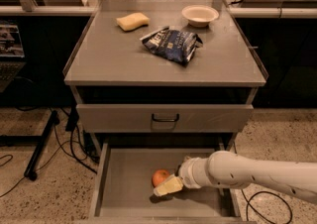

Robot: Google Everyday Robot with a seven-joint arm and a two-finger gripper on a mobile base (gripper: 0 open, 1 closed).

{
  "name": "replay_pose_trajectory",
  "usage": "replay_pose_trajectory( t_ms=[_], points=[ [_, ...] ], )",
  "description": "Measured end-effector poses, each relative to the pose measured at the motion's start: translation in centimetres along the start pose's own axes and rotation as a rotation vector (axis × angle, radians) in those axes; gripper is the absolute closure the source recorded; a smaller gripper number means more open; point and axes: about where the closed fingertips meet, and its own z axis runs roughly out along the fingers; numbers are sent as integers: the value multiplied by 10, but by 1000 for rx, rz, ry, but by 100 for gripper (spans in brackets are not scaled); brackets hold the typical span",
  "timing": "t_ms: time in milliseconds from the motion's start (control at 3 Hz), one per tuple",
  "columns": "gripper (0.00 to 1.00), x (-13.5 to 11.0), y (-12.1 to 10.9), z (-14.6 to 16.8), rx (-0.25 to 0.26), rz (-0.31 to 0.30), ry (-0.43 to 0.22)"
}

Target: Pick orange from middle drawer and place on counter

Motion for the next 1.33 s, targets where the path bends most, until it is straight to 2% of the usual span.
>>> replay_pose_trajectory(
  t_ms=[667,1333],
  points=[
    [0,24,-16,39,-15,43,-26],
    [0,16,-20,74,-26,111,-86]
  ],
)
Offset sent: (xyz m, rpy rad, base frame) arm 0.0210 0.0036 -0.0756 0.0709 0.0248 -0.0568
